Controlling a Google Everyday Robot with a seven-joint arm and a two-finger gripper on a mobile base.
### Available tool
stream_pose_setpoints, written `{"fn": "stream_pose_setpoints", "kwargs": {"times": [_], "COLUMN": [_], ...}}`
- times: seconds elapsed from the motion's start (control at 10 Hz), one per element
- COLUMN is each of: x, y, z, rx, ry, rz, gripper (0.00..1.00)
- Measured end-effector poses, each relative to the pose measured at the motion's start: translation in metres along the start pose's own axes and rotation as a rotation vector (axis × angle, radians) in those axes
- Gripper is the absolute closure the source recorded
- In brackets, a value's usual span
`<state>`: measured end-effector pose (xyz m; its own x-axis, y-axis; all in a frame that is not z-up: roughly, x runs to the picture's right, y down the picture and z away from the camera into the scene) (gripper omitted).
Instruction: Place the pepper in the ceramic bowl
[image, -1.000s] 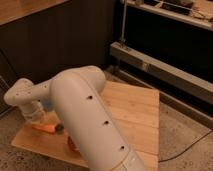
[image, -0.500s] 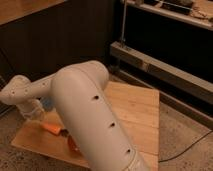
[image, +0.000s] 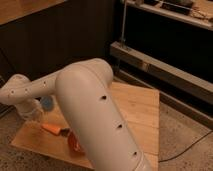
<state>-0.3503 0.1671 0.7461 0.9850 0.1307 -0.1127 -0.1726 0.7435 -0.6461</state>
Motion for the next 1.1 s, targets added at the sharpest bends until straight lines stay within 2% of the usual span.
{"fn": "stream_pose_setpoints", "kwargs": {"times": [0.1, 0.3, 0.7, 1.1], "x": [0.005, 0.012, 0.02, 0.03], "y": [0.005, 0.014, 0.025, 0.018], "z": [-0.002, -0.001, 0.01, 0.026], "rx": [-0.002, -0.009, -0.016, -0.008], "ry": [-0.001, 0.001, 0.03, 0.058], "rz": [0.021, 0.041, 0.045, 0.06], "gripper": [0.29, 0.2, 0.2, 0.2]}}
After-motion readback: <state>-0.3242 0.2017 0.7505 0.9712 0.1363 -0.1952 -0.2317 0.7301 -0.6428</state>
